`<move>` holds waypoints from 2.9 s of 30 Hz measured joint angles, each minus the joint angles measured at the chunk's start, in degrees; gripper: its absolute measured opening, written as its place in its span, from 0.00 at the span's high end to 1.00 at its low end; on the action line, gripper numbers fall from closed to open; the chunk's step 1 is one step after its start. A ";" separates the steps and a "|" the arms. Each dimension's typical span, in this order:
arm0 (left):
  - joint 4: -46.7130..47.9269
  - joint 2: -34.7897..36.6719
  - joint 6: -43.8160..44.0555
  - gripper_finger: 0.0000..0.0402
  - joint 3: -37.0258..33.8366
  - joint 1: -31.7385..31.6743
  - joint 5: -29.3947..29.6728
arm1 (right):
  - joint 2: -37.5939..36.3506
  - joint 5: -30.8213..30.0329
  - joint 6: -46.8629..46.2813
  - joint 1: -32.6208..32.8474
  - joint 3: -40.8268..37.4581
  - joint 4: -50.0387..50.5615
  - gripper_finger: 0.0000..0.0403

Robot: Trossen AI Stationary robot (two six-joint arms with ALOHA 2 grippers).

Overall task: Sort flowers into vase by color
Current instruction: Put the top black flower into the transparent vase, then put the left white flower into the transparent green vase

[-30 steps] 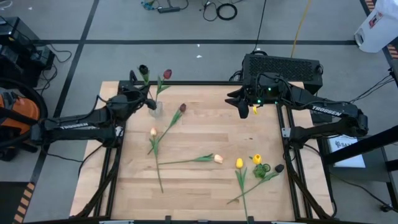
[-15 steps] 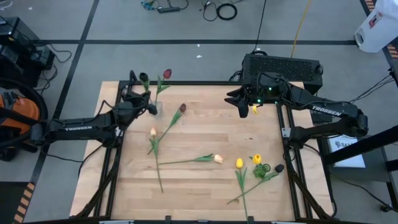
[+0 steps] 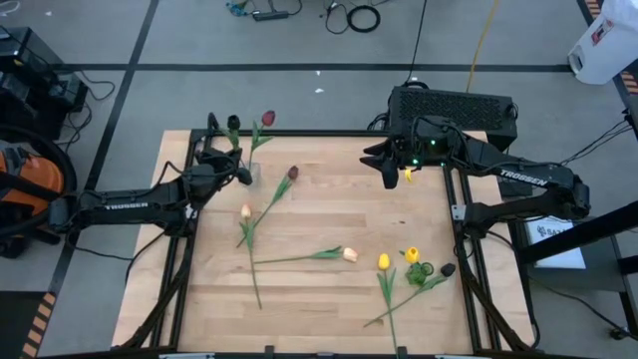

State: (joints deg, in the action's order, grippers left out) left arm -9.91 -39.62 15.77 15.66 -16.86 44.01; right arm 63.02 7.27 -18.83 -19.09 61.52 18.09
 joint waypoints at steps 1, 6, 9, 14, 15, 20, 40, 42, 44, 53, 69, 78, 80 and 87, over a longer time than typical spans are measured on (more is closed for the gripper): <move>0.00 0.00 0.00 0.87 0.00 0.00 -0.39 | 0.00 0.00 -0.03 0.00 0.00 0.00 0.60; 0.06 0.00 -0.02 0.87 0.00 0.01 -2.08 | 0.00 0.02 -0.44 0.00 0.00 0.01 0.60; 0.11 0.00 -0.04 0.87 0.00 0.02 -2.49 | 0.00 0.02 -0.44 0.00 0.00 0.00 0.60; 0.31 0.00 -0.10 0.87 0.00 0.02 -3.17 | 0.00 0.02 -1.03 0.00 0.00 0.00 0.60; 0.49 0.00 -0.11 0.87 0.00 0.01 -3.36 | 0.00 0.02 -1.09 0.00 0.00 0.00 0.60; 2.75 0.00 1.80 0.77 0.00 0.00 -4.36 | 0.00 0.02 -1.53 0.00 0.00 0.02 0.60; 1.89 1.81 -0.29 0.42 2.73 0.61 -5.41 | 0.00 0.02 -1.43 0.00 0.00 0.00 0.60; 1.99 2.41 -3.74 0.42 4.10 1.02 -5.66 | 0.00 0.02 -1.16 0.00 0.00 0.00 0.60; 2.22 3.00 -5.75 0.42 5.90 1.52 -5.66 | 0.00 0.02 -0.88 0.00 0.00 0.00 0.60; 25.20 4.75 7.53 0.42 19.68 4.09 -5.41 | 0.00 0.01 -1.05 0.00 0.00 0.15 0.60; 45.02 -3.59 37.67 0.42 31.50 15.23 -7.15 | 0.00 0.00 -2.55 0.00 0.00 8.05 0.60; 45.24 -15.81 52.47 0.42 31.47 24.12 -7.91 | -2.32 -7.60 -6.20 -0.41 -0.02 23.18 0.60; 45.21 -17.12 56.21 0.42 31.47 25.62 -9.07 | -3.32 -7.37 -7.22 -0.98 0.00 26.94 0.60; 48.63 -21.67 70.52 0.42 31.47 29.73 -14.45 | -4.14 -7.27 -13.40 -3.13 -0.02 43.25 0.60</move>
State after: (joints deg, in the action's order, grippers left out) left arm 38.72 -61.28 86.29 47.13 12.87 29.56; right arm 58.89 0.00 -32.23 -22.23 61.50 61.34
